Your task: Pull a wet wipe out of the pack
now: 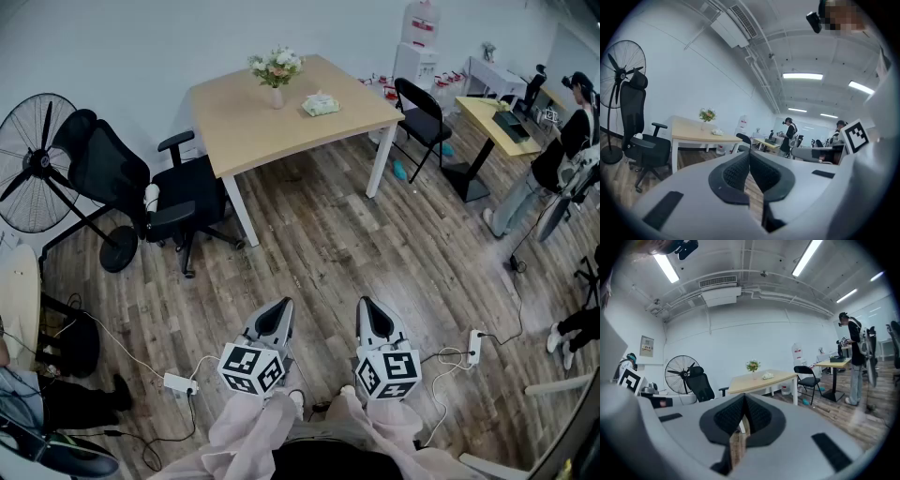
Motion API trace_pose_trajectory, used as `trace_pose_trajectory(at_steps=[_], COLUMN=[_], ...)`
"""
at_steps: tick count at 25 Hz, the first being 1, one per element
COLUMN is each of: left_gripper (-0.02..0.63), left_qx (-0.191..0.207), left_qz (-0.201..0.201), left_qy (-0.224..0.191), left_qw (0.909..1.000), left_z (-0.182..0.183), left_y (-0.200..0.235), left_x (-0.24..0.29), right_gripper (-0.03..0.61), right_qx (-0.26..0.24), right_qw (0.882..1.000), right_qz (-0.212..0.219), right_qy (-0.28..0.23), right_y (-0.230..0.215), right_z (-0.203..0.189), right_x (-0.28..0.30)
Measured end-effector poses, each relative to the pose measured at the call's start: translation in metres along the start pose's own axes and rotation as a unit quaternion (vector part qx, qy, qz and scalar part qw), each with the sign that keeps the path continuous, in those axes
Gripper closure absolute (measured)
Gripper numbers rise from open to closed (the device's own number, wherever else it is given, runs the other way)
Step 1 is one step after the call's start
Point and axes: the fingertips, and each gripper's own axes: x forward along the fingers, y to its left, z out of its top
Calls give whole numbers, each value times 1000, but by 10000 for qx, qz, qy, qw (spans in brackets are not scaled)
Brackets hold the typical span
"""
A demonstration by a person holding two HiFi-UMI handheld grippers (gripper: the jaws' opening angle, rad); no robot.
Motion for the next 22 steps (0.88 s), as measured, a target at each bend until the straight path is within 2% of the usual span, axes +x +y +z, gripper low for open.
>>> trace_pose_trajectory(at_steps=[4,9,18,22], left_gripper=[601,601,601,601], left_qx=[113,169,334,378], left_qz=[-86,-213,-372,-421], left_qy=[-72,-26,-56,-77], left_qw=[9999,9996,9987,9984], left_z=[8,5,11,15], left_y=[11,19,23,23], left_x=[-26,-50,-68,-71], right_gripper=[569,569,560,560], right_qx=[138,48,-880,-763], right_qw=[9999,9997,9940,9963], right_qz=[-64,-220,-463,-315], right_qy=[-28,-10,463,239], right_y=[31,55,84,90], right_z=[-11,-19,-16,-9], right_x=[-9,-20,-17,-21])
